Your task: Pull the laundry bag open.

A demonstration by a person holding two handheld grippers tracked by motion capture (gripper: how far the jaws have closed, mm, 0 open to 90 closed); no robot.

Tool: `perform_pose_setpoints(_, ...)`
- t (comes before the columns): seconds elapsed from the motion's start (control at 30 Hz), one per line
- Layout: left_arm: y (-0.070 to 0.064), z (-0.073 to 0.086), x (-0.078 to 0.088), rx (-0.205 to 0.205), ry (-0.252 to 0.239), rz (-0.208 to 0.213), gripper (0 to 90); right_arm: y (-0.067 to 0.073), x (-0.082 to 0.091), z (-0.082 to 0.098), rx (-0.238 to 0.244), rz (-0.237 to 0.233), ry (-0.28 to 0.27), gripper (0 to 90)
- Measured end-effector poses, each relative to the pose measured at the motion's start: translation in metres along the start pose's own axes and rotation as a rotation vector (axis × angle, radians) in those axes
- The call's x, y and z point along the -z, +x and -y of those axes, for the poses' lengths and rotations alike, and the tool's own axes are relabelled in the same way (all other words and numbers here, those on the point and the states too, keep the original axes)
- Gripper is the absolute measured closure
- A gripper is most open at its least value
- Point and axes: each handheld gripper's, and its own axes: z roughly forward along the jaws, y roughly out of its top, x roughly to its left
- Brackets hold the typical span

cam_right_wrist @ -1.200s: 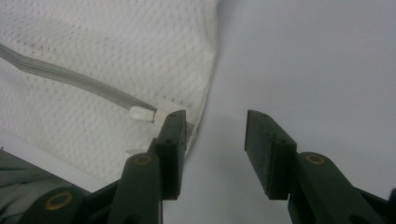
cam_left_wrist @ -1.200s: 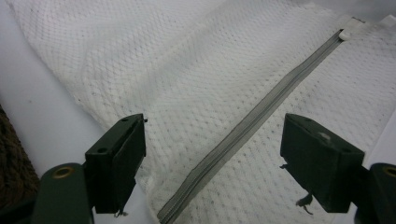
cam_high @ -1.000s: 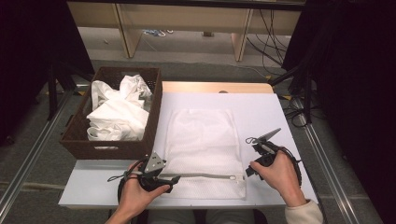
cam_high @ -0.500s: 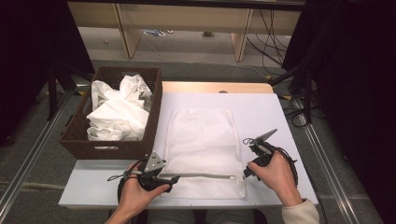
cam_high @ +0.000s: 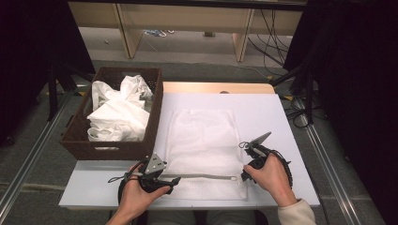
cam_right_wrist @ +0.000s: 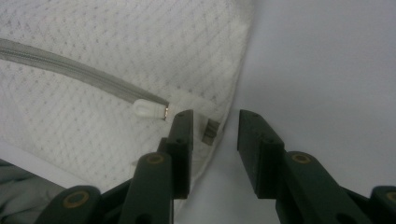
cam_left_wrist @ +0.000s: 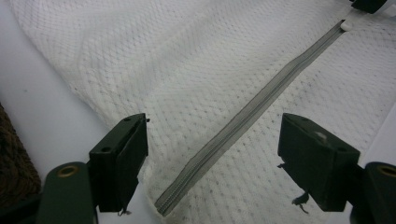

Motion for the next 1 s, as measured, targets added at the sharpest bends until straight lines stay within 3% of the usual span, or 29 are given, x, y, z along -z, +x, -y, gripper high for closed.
perform_pose_setpoints(0.03, 0.000, 0.000, 0.000, 0.000, 0.000, -0.002, 24.2, -0.001, -0.002, -0.001, 0.032, 0.000, -0.011, 66.2)
perform_pose_setpoints(0.07, 0.000, 0.000, 0.001, -0.002, 0.006, -0.007, 24.5, 0.002, -0.002, -0.001, -0.005, 0.008, -0.001, 65.8)
perform_pose_setpoints(0.13, -0.001, 0.000, 0.001, 0.002, -0.002, 0.001, 25.5, 0.001, -0.004, -0.001, 0.026, 0.015, -0.018, 65.1)
perform_pose_setpoints(0.17, -0.001, 0.001, 0.001, 0.003, -0.002, 0.000, 25.5, 0.005, -0.004, -0.001, -0.010, 0.018, -0.011, 64.9)
perform_pose_setpoints(0.23, 0.000, 0.001, 0.001, 0.003, -0.002, -0.001, 25.6, 0.000, -0.006, -0.002, 0.074, 0.032, -0.047, 64.1)
perform_pose_setpoints(0.33, 0.000, 0.001, 0.001, 0.007, -0.005, 0.005, 25.6, 0.001, -0.009, -0.003, 0.092, 0.034, -0.042, 64.2)
perform_pose_setpoints(0.37, 0.000, 0.002, 0.001, 0.006, -0.005, 0.005, 25.6, 0.003, -0.009, -0.003, 0.068, 0.043, -0.040, 64.3)
perform_pose_setpoints(0.43, 0.000, 0.002, 0.001, 0.006, 0.000, 0.007, 25.6, 0.005, -0.008, -0.002, 0.065, 0.034, -0.024, 64.1)
perform_pose_setpoints(0.47, 0.001, 0.002, 0.002, 0.005, 0.005, 0.010, 25.6, 0.005, -0.009, -0.002, 0.078, 0.044, -0.047, 66.0)
perform_pose_setpoints(0.57, 0.000, 0.002, 0.001, 0.011, -0.002, 0.003, 25.6, 0.010, -0.008, -0.002, 0.002, 0.034, 0.000, 67.6)
perform_pose_setpoints(0.6, 0.000, 0.002, 0.001, 0.010, -0.002, 0.003, 25.6, 0.008, -0.010, -0.002, 0.040, 0.048, -0.029, 67.5)
perform_pose_setpoints(0.7, 0.000, 0.002, 0.001, 0.005, 0.002, 0.000, 25.6, 0.007, -0.011, -0.002, 0.078, 0.060, -0.040, 67.2)
perform_pose_setpoints(0.73, 0.000, 0.002, 0.001, 0.002, 0.006, -0.005, 25.6, 0.009, -0.012, -0.001, 0.061, 0.068, -0.045, 67.3)
perform_pose_setpoints(0.77, 0.000, 0.002, 0.000, 0.005, 0.006, -0.004, 25.6, 0.011, -0.011, -0.002, 0.070, 0.075, -0.023, 67.8)
perform_pose_setpoints(0.8, 0.000, 0.002, 0.000, 0.010, 0.000, 0.007, 25.6, 0.012, -0.012, -0.002, 0.076, 0.083, -0.034, 68.7)
perform_pose_setpoints(0.83, 0.000, 0.002, -0.001, 0.010, -0.004, 0.007, 25.6, 0.017, -0.011, -0.001, 0.042, 0.088, -0.017, 70.8)
perform_pose_setpoints(0.87, 0.000, 0.002, -0.001, 0.010, -0.003, 0.006, 25.6, 0.019, -0.011, -0.002, 0.043, 0.083, 0.003, 72.5)
perform_pose_setpoints(0.9, 0.000, 0.002, -0.001, 0.002, 0.004, 0.006, 25.7, 0.020, -0.013, -0.002, 0.087, 0.116, -0.022, 74.6)
perform_pose_setpoints(1.0, 0.000, 0.002, -0.001, 0.004, 0.005, 0.005, 25.6, 0.025, -0.013, -0.003, 0.079, 0.117, 0.009, 80.8)
